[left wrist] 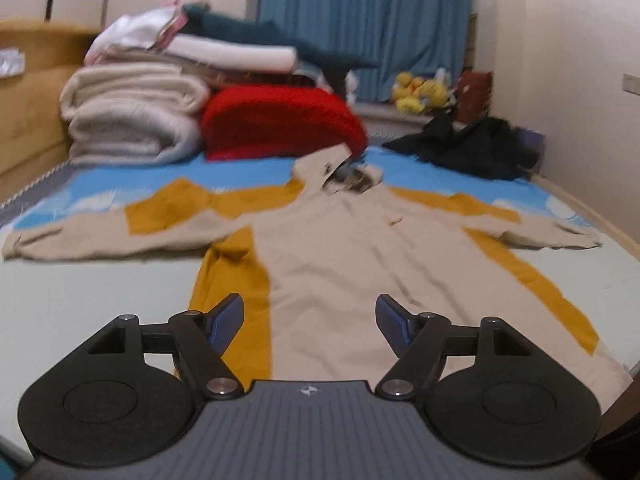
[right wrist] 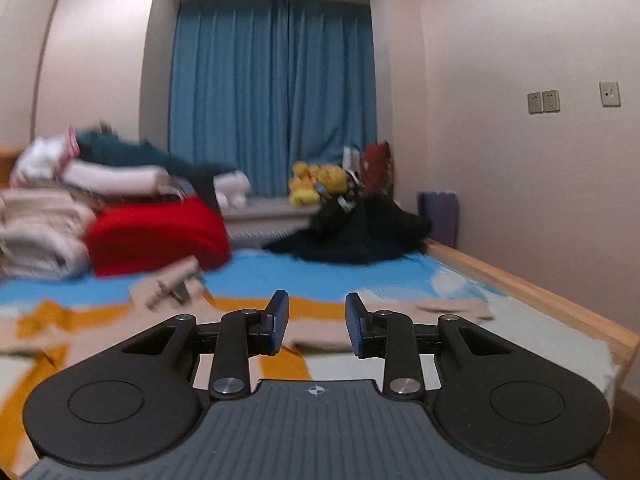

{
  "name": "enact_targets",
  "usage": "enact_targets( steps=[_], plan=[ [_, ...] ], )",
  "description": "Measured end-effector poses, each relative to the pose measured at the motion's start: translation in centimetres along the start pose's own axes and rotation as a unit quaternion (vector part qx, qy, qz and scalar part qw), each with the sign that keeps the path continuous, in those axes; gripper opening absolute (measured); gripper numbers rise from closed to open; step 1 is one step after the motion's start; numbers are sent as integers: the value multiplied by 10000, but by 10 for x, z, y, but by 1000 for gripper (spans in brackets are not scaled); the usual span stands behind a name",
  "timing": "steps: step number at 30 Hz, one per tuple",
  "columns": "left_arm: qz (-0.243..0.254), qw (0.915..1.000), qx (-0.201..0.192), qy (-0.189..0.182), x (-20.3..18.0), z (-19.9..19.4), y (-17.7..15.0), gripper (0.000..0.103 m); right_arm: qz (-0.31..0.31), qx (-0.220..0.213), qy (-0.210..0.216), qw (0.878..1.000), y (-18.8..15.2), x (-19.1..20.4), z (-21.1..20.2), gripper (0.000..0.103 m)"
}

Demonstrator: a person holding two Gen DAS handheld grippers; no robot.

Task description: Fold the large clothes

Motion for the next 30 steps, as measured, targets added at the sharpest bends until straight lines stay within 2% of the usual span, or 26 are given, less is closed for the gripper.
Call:
enact_targets(
  steps=[3,6,9,12,17,21,25,28,29,30],
  plan=[
    [316,9992,-159,-192,-24,-8,0,78,235,39,208,9995,-6,-1,12,33],
    [538,9975,-23,-449,-47,-14,-4,77,540,135,306,9980,-19,1,20,33],
    [784,9949,-47,-633,-74,-28,14,77,458,71,398,9981,-21,13,23,33],
    [781,9945,-109,-686,-102,-38,54,77,483,33,583,9971,-20,21,23,33],
    [301,9973,-167,-651,-144,-47,153,77,720,71,680,9951,-20,24,26,33],
    [-175,9955,-55,-934,-169,-42,222,77,876,51,750,9933,-20,24,26,33],
    [-49,9923,-585,-1091,-180,-16,260,77,1073,80,683,9918,-19,22,34,33],
    [106,9930,-658,-978,-168,29,256,76,1079,16,627,9922,-17,22,35,34],
    [133,9937,-626,-924,-160,50,251,71,1033,-52,626,9927,-16,24,33,36],
    [178,9943,-604,-855,-151,69,246,66,991,-106,630,9930,-14,25,32,44]
  ],
)
Point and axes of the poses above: each gripper's, at about its wrist camera, not at the fingertips, and z roughly the way its jaws point, x to its left, y to its top, the point moved 9 cm from there along z, roughly the way its jaws point, and after that the axes turned 5 degrees about y, right-handed, at the moved point
